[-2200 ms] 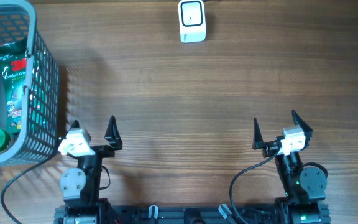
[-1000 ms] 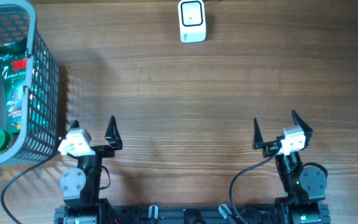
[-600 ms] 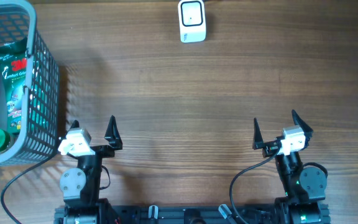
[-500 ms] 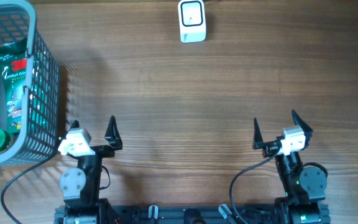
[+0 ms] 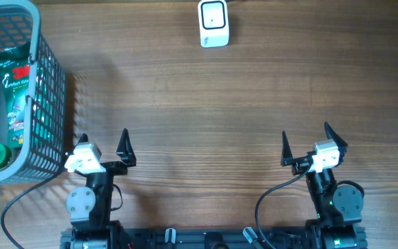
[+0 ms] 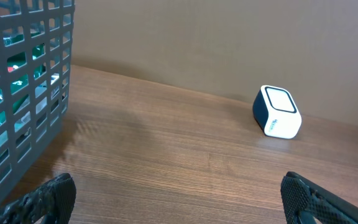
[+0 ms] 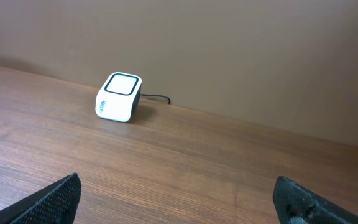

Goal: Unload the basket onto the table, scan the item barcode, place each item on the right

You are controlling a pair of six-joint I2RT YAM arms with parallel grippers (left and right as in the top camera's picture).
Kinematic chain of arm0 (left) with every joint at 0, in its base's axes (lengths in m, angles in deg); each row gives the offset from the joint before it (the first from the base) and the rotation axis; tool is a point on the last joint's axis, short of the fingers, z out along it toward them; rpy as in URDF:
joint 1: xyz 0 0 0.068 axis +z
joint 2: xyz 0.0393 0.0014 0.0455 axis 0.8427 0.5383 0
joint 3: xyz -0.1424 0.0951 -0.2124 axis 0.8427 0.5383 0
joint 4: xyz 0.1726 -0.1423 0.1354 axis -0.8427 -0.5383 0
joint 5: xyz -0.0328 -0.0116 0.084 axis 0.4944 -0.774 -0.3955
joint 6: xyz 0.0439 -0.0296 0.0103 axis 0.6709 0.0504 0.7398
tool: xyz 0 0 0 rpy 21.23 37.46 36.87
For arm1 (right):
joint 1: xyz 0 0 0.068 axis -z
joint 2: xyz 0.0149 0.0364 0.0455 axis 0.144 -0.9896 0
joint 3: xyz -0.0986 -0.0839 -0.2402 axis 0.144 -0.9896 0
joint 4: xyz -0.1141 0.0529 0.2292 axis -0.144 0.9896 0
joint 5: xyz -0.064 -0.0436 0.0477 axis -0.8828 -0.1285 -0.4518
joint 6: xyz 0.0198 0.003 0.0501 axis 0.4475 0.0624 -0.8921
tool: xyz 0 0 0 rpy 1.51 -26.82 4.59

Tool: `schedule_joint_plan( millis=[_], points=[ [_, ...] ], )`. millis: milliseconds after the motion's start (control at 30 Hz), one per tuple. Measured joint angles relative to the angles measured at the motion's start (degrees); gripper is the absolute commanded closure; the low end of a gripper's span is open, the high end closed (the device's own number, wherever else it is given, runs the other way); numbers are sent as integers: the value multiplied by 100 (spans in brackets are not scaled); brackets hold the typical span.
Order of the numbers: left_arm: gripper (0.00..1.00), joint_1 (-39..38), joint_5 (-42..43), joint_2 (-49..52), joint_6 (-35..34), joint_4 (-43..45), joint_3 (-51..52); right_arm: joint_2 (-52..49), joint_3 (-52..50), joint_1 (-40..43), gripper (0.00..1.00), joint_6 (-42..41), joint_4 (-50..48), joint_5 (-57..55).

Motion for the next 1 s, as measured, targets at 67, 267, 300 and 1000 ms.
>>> schedule_joint_plan(
  millis=[67,267,300,1000],
  points=[
    [0,0,0,0,0,0,0,0,0,0,0,0,0,0],
    [0,0,68,0,-2,11,0,0,0,0,1,0,0,0],
    [0,0,162,0,-4,9,0,0,0,0,0,0,0,0],
    [0,0,1128,0,-442,-2312,-1370,-2,0,0,0,0,0,0]
  ],
)
